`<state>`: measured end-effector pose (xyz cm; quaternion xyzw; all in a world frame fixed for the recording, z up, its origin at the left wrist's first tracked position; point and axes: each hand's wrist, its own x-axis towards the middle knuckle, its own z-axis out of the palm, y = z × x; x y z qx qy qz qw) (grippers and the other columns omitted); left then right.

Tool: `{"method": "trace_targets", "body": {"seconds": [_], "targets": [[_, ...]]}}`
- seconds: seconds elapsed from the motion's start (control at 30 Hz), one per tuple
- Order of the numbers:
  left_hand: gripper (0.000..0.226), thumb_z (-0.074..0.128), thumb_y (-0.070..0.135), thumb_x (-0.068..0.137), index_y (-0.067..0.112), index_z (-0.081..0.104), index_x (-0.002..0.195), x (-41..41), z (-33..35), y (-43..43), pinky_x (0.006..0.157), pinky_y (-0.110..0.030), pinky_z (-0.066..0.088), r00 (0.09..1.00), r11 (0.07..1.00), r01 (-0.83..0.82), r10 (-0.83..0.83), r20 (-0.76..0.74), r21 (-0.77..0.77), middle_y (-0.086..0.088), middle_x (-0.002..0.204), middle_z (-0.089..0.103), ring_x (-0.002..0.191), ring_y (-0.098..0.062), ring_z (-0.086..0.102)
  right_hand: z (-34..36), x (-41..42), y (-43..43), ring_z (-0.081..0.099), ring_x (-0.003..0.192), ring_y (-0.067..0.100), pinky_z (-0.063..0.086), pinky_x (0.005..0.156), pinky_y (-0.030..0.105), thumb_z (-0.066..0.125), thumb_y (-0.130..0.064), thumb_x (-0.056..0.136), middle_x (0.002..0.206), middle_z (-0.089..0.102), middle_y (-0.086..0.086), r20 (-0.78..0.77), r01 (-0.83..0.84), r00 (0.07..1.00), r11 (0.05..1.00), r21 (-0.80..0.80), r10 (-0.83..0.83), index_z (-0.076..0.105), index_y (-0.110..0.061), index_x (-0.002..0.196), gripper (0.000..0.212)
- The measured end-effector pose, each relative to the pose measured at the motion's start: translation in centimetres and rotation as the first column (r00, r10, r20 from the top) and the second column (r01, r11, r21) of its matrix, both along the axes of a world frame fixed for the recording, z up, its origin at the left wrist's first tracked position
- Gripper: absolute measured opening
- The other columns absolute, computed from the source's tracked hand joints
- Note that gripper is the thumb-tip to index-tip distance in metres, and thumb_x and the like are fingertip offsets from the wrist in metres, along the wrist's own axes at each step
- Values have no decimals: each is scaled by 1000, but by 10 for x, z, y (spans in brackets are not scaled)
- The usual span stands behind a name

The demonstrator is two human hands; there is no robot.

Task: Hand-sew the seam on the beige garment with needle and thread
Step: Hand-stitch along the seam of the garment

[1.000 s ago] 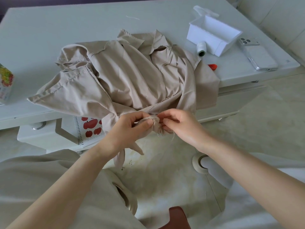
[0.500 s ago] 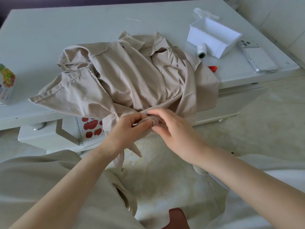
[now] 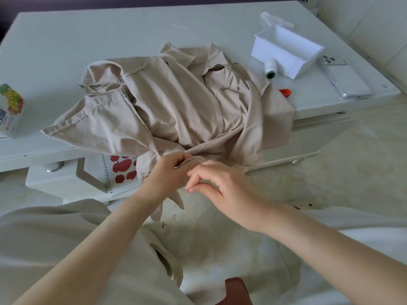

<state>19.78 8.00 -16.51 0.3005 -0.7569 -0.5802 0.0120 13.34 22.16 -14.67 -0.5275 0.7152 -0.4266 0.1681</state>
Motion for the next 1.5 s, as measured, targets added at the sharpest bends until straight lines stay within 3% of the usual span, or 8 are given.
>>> {"method": "trace_targets", "body": {"seconds": [0.13, 0.33, 0.63, 0.73, 0.83, 1.07, 1.3, 1.5], "targets": [[17, 58, 20, 93, 19, 66, 78, -1, -4, -3, 52, -11, 44, 998, 999, -41, 40, -49, -19, 9, 63, 57, 54, 1, 50, -11, 7, 12, 61, 88, 9, 46, 80, 24, 53, -13, 96, 89, 69, -6, 186, -49, 982, 986, 158, 19, 56, -13, 88, 9], [17, 56, 24, 95, 14, 69, 90, 3, 3, -3, 54, -54, 55, 998, 998, -50, 51, -24, 47, 6, 73, 60, 62, -27, 65, -33, 2, 42, 54, 65, -5, 35, 65, 8, 49, -12, 98, 84, 69, -3, 234, -49, 972, 943, 328, -31, 43, -32, 82, 26], [19, 53, 24, 97, 10, 64, 98, 3, 6, -2, 30, -25, 44, 994, 992, -103, 105, -16, 79, -15, 101, 63, 51, -35, 65, -78, -11, 86, 60, 77, 10, 45, 71, 25, 41, -16, 100, 79, 65, -9, 200, -119, 980, 729, 674, -24, 47, -19, 91, 11], [18, 53, 24, 97, 11, 65, 97, 3, 4, -2, 36, -36, 50, 993, 992, -110, 112, -38, 68, -15, 102, 63, 54, -33, 66, -83, -18, 90, 60, 81, 17, 45, 72, 29, 36, -15, 101, 84, 63, -5, 152, -149, 987, 659, 737, 53, 45, -17, 96, 10], [17, 53, 25, 96, 13, 65, 96, 3, 2, -2, 49, -46, 53, 992, 992, -116, 118, -37, 50, -14, 101, 64, 58, -27, 68, -77, -21, 84, 51, 73, 11, 39, 68, 27, 33, -16, 101, 81, 50, -12, 11, -40, 999, 749, 661, 43, 37, -24, 97, 9], [17, 55, 22, 95, 9, 65, 93, -1, -2, -2, 39, -21, 49, 990, 992, -123, 125, -61, 40, -20, 95, 65, 55, -8, 63, -39, -12, 31, 41, 55, 2, 31, 54, 15, 47, -15, 95, 60, 35, -15, -41, 278, 960, 958, 64, -276, 47, -17, 94, 2], [18, 57, 22, 94, 6, 65, 91, 2, 2, 0, 39, -49, 53, 995, 992, -65, 72, -68, 110, -1, 74, 55, 59, -3, 61, -30, -7, -13, 42, 59, 2, 34, 58, 10, 66, -16, 88, 58, 30, -12, 109, 392, 913, 920, 27, -392, 61, -10, 94, 10], [17, 56, 22, 94, 6, 63, 90, 4, 6, 6, 41, -49, 53, 995, 989, -39, 52, -88, 144, 3, 74, 63, 66, 0, 59, -37, -11, -16, 41, 54, 4, 31, 54, 12, 66, -12, 88, 53, 44, -19, 117, 399, 910, 917, 9, -397, 53, -17, 71, 21]]}}
